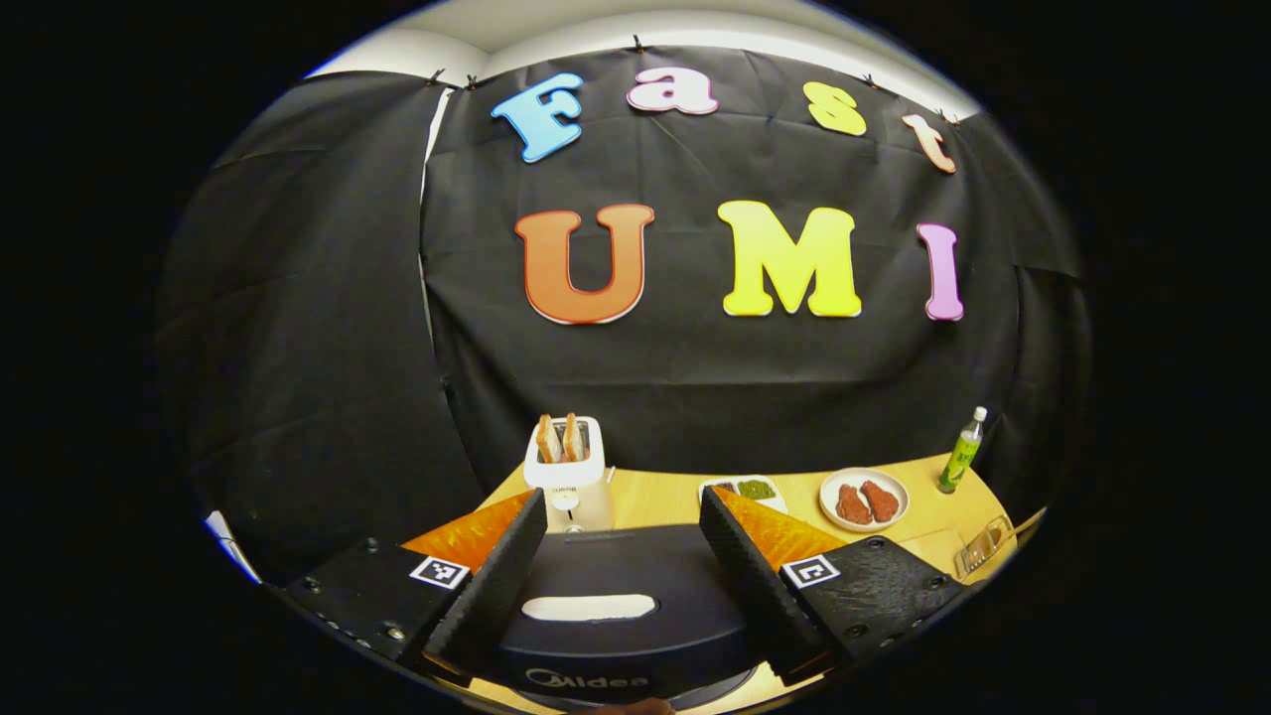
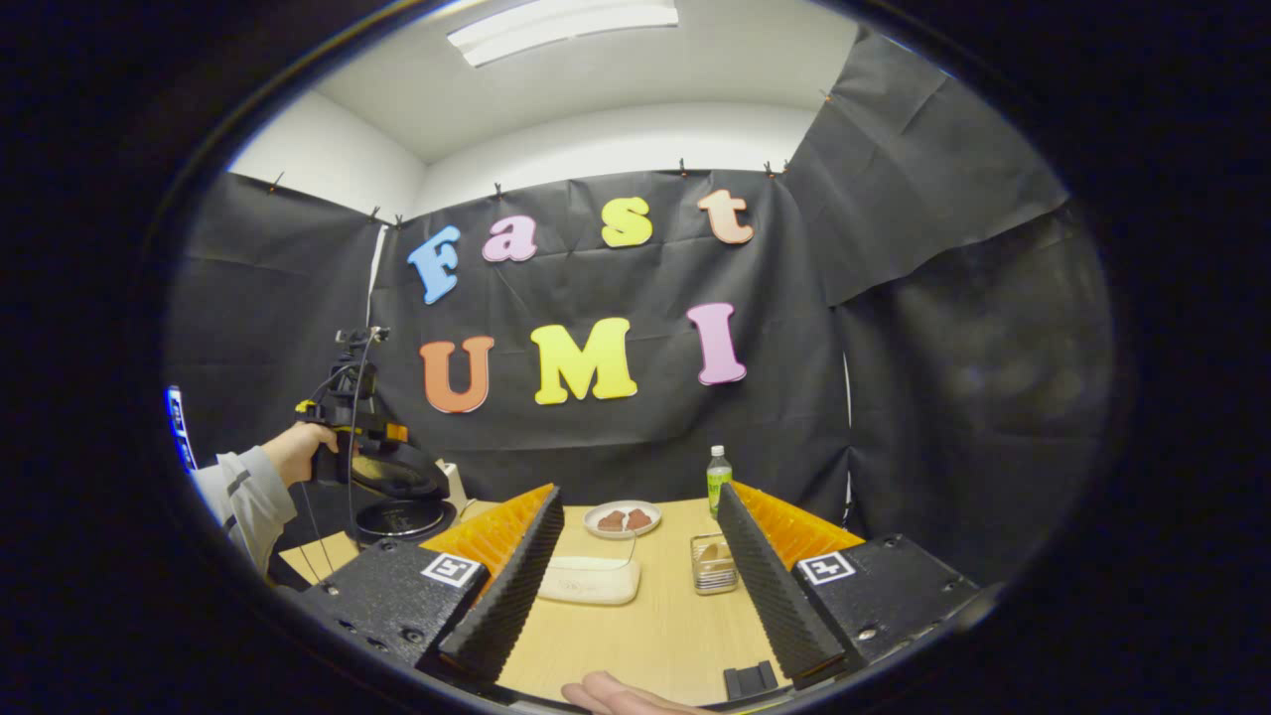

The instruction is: Close the left gripper, press the button to open the rice cooker; take a wooden spoon from the chopstick holder with the right hand, scoop a spoonful of rice and pour it into the rice cooker, then put the wooden spoon back into the chopstick holder.

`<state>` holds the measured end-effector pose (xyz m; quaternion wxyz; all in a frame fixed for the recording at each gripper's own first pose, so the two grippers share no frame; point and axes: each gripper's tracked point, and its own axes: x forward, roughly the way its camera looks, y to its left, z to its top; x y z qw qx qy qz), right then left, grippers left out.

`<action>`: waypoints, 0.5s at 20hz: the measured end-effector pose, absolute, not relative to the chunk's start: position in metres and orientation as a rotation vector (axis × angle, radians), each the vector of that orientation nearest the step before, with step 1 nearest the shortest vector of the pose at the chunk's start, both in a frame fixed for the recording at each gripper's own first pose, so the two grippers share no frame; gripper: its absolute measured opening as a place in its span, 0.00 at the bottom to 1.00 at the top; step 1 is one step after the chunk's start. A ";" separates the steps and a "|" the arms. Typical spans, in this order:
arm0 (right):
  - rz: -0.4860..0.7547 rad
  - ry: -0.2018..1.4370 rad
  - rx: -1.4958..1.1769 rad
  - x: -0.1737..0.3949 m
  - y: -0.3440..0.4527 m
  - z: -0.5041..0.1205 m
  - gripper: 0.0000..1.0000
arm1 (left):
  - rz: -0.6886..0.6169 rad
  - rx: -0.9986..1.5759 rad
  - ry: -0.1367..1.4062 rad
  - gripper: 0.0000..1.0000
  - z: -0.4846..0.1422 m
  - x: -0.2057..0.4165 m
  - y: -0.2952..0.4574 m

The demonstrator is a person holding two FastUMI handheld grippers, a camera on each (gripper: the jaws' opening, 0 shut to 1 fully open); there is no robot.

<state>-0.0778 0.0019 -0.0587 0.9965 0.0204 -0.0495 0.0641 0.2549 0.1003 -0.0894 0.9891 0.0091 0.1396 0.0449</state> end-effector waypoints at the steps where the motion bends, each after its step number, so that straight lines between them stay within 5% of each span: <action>1: 0.130 -0.104 0.032 -0.085 0.004 -0.057 1.00 | 0.088 0.009 0.311 0.99 -0.106 0.249 0.099; 10: 0.150 -0.149 -0.010 -0.125 0.018 -0.051 1.00 | 0.076 -0.030 0.288 0.99 -0.154 0.219 0.094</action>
